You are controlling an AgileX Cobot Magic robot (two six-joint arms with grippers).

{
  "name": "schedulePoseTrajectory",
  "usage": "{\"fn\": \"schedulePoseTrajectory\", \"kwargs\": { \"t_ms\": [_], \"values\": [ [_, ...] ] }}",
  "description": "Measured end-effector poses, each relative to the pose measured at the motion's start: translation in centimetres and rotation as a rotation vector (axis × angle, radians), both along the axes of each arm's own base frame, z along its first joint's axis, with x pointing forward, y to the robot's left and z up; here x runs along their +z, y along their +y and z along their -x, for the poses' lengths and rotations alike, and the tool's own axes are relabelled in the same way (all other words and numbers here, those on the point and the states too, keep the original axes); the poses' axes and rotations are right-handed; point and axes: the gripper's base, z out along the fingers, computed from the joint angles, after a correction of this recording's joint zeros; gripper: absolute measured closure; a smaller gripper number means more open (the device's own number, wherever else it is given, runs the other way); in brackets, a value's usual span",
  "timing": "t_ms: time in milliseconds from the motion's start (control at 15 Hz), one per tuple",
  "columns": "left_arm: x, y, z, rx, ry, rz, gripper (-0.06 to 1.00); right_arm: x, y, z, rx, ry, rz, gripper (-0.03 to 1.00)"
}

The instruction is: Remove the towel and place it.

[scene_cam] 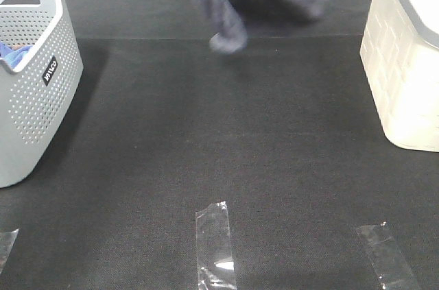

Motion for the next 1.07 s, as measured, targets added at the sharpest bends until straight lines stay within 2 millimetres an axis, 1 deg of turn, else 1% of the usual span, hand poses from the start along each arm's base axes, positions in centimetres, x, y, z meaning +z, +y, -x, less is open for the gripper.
{"fn": "schedulePoseTrajectory", "kwargs": {
  "t_ms": [67, 200, 267, 333, 400, 533, 733, 800, 933, 1000, 1067],
  "values": [
    [-1.9, -0.2, -1.1, 0.014, 0.095, -0.066, 0.94, -2.2, 0.2, -1.0, -0.031, 0.118, -0.005, 0.97],
    [-7.2, -1.0, -3.6, 0.019, 0.334, -0.19, 0.94, -7.4, 0.4, -2.7, -0.117, 0.372, 0.03, 0.97],
    [-10.0, -1.3, -4.6, 0.013, 0.467, -0.235, 0.94, -9.7, 0.4, -3.3, -0.15, 0.475, 0.051, 0.97],
    [-12.3, -1.5, -5.0, 0.003, 0.593, -0.269, 0.94, -11.4, 0.4, -3.4, -0.176, 0.561, 0.066, 0.97],
    [-14.1, -1.7, -5.2, -0.013, 0.701, -0.282, 0.94, -12.8, 0.5, -3.3, -0.189, 0.626, 0.076, 0.97],
    [-16.0, -1.9, -5.1, -0.032, 0.83, -0.303, 0.94, -14.4, 0.6, -3.0, -0.205, 0.714, 0.089, 0.97],
    [-17.9, -2.2, -4.7, -0.076, 0.99, -0.292, 0.94, -15.2, 0.7, -2.5, -0.207, 0.797, 0.057, 0.97],
    [-18.7, -2.3, -4.7, -0.091, 1.038, -0.288, 0.94, -15.8, 0.9, -2.7, -0.203, 0.824, 0.05, 0.97],
    [-20.2, -2.2, -4.9, -0.095, 1.103, -0.304, 0.94, -18.1, 1.3, -3.6, -0.204, 0.888, 0.073, 0.97],
    [-21.1, -2.1, -5.2, -0.09, 1.115, -0.307, 0.94, -19.6, 1.5, -4.4, -0.202, 0.911, 0.093, 0.97],
    [-21.6, -2.0, -5.7, -0.078, 1.091, -0.307, 0.94, -21.0, 1.8, -5.3, -0.192, 0.901, 0.11, 0.97]
  ]
}}
